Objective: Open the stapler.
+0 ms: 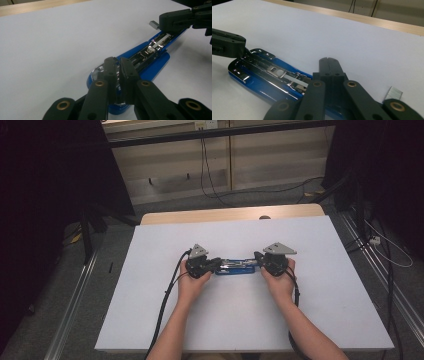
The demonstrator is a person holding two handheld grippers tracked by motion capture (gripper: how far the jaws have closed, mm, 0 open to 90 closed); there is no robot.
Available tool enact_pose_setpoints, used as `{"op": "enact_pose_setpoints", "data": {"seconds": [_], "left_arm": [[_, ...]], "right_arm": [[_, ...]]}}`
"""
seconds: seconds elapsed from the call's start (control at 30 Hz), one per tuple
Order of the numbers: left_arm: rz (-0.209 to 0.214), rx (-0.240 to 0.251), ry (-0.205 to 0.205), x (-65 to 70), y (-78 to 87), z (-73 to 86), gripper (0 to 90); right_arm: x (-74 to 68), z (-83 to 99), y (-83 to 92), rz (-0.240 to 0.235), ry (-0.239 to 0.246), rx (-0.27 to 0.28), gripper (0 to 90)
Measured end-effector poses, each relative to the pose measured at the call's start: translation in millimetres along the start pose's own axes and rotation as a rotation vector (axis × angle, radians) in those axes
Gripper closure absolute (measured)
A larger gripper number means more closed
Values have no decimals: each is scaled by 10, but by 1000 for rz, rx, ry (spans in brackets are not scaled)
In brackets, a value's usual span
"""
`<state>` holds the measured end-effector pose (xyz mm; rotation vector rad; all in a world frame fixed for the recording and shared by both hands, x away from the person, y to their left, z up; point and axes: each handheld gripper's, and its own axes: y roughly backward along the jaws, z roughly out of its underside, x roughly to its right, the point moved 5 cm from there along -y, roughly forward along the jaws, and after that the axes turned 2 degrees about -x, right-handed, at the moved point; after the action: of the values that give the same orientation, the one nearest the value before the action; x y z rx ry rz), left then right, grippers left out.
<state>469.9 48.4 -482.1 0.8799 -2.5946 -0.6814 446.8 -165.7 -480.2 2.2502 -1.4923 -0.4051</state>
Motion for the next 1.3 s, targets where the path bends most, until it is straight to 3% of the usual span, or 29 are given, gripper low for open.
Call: {"op": "enact_pose_setpoints", "data": {"seconds": [0.07,0.23,0.47,0.7,0.97,1.03,1.3], "left_arm": [[9,28,13,-1,22,-31,853],[13,33,26,14,42,-49,848],[4,50,21,22,155,-118,724],[0,78,50,6,334,-193,534],[-19,53,95,-34,385,-153,349],[-23,43,106,-49,383,-145,285],[-35,57,139,-84,419,-162,179]], "right_arm": [[8,-12,11,-2,-1,4,900],[100,-141,106,0,14,25,900],[312,-242,264,26,21,34,900],[452,-209,296,58,21,3,820],[588,-166,249,106,-9,-44,632],[627,-159,222,116,-31,-60,550],[682,-136,113,129,-70,-108,393]]}}
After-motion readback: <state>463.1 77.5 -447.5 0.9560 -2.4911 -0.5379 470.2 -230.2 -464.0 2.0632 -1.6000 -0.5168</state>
